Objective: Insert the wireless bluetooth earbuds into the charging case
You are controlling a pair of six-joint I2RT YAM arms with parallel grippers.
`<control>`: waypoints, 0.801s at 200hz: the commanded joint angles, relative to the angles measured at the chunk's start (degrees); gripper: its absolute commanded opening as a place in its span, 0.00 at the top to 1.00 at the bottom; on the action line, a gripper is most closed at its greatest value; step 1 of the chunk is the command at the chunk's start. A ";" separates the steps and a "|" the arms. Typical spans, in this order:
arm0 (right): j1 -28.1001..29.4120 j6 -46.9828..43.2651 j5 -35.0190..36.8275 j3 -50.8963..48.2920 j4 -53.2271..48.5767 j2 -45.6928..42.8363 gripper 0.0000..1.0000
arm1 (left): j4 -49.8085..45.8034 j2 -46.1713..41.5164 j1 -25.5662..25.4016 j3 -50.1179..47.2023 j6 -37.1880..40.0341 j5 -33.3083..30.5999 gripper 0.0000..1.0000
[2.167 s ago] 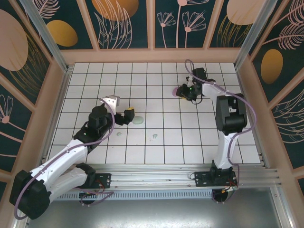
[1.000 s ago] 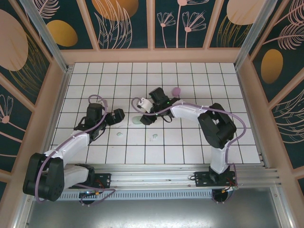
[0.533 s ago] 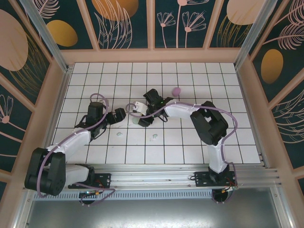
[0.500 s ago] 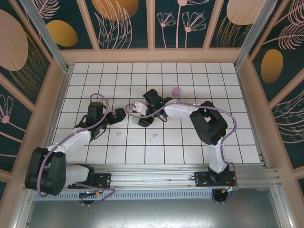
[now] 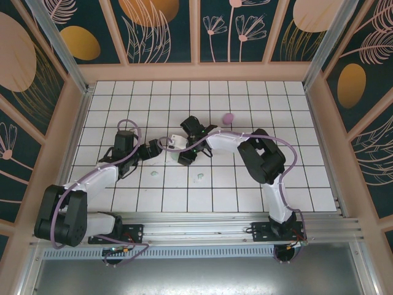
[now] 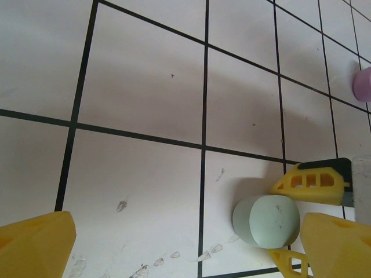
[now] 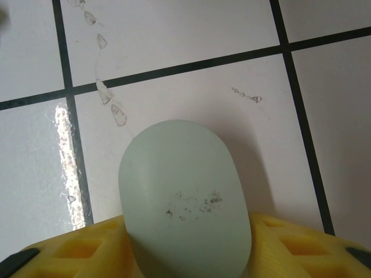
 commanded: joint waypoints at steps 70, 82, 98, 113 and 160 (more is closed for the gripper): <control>1.12 -2.56 -0.01 0.01 -0.79 0.07 0.60 | -1.65 3.06 0.42 3.75 3.81 1.70 0.02; 1.21 -2.63 -0.15 -0.28 -0.47 -0.27 0.58 | -1.83 2.98 0.41 3.83 4.25 1.70 0.02; 1.41 -2.72 0.24 -0.23 -0.05 -0.31 0.55 | -2.07 2.89 0.46 3.85 4.65 1.95 0.01; 1.48 -2.82 0.51 0.10 0.14 0.03 0.54 | -2.07 2.60 0.43 3.83 4.64 2.18 0.01; 1.57 -2.57 -0.18 2.41 -0.20 1.68 0.54 | -2.49 2.53 0.45 3.91 4.96 2.18 0.02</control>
